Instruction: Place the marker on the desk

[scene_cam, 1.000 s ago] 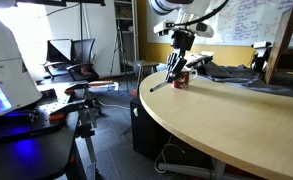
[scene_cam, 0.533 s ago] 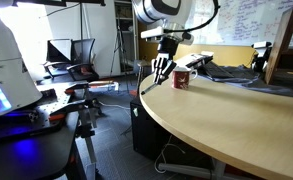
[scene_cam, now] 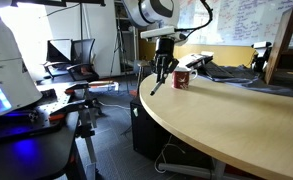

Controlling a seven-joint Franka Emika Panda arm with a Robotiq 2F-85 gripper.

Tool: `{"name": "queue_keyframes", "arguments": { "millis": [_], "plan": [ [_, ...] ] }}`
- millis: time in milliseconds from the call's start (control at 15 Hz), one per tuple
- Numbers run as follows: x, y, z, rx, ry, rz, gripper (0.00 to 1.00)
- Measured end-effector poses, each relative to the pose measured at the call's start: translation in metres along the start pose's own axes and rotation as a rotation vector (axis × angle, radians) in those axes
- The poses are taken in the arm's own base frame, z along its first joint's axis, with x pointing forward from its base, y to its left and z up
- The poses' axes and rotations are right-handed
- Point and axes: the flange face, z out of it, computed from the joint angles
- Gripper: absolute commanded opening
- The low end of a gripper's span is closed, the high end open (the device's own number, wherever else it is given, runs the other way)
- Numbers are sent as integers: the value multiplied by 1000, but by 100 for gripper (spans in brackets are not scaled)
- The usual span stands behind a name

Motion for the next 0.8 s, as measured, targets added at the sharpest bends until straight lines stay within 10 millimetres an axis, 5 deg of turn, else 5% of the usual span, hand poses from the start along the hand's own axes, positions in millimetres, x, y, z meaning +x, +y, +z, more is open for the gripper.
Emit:
{"name": "queue_keyframes", "arguments": {
  "millis": [400,800],
  "plan": [
    [-7,15,-15,67,106,-104,97],
    [-90,74,-94,268,378,104,100]
  ]
}}
